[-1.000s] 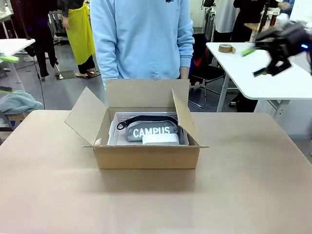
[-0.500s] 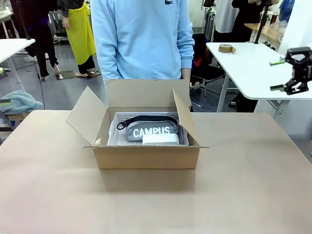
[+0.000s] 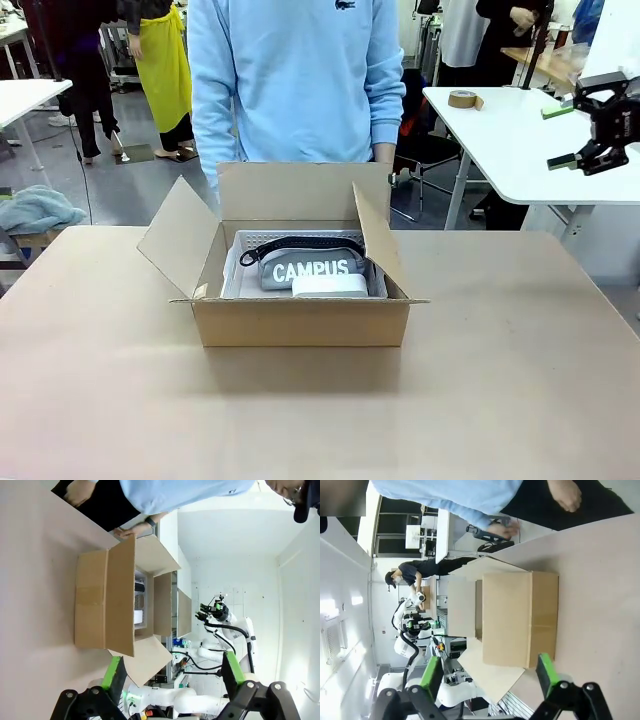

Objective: Pack the gift set into the box.
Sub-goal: Press and hold the closed box until the human finishes sealing it.

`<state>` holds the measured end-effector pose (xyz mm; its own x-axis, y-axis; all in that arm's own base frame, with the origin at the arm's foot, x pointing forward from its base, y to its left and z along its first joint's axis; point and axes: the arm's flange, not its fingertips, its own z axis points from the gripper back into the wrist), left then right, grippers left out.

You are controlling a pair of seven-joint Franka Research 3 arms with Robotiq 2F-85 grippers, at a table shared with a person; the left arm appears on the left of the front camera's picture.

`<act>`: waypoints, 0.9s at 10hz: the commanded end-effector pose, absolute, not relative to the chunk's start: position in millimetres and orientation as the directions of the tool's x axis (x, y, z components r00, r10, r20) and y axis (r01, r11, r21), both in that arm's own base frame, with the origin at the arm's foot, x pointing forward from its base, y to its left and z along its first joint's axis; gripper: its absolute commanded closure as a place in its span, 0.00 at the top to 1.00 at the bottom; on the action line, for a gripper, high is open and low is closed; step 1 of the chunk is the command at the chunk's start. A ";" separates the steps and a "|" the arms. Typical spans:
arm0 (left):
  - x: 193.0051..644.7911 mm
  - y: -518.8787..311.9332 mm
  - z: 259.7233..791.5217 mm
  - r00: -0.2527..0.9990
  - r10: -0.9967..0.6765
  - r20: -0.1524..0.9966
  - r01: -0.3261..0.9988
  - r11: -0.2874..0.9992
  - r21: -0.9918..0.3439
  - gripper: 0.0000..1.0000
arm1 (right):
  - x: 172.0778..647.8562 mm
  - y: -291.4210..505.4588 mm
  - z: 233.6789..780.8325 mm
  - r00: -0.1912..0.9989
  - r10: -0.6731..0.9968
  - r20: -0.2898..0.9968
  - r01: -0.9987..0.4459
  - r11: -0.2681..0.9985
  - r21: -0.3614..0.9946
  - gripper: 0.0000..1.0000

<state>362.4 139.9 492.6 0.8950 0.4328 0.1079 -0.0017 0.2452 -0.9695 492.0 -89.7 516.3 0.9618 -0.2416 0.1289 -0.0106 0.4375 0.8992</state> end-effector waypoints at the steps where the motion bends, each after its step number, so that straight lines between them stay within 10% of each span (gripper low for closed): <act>1: 359.6 138.7 490.4 0.898 0.429 0.099 -0.010 0.244 -0.970 1.00 | 490.2 -89.4 515.5 0.959 -0.255 0.122 0.004 0.443 0.896 1.00; 9: 359.6 138.7 490.4 0.898 0.429 0.099 -0.010 0.244 -0.970 1.00 | 490.2 -89.4 515.5 0.959 -0.255 0.122 0.004 0.443 0.896 1.00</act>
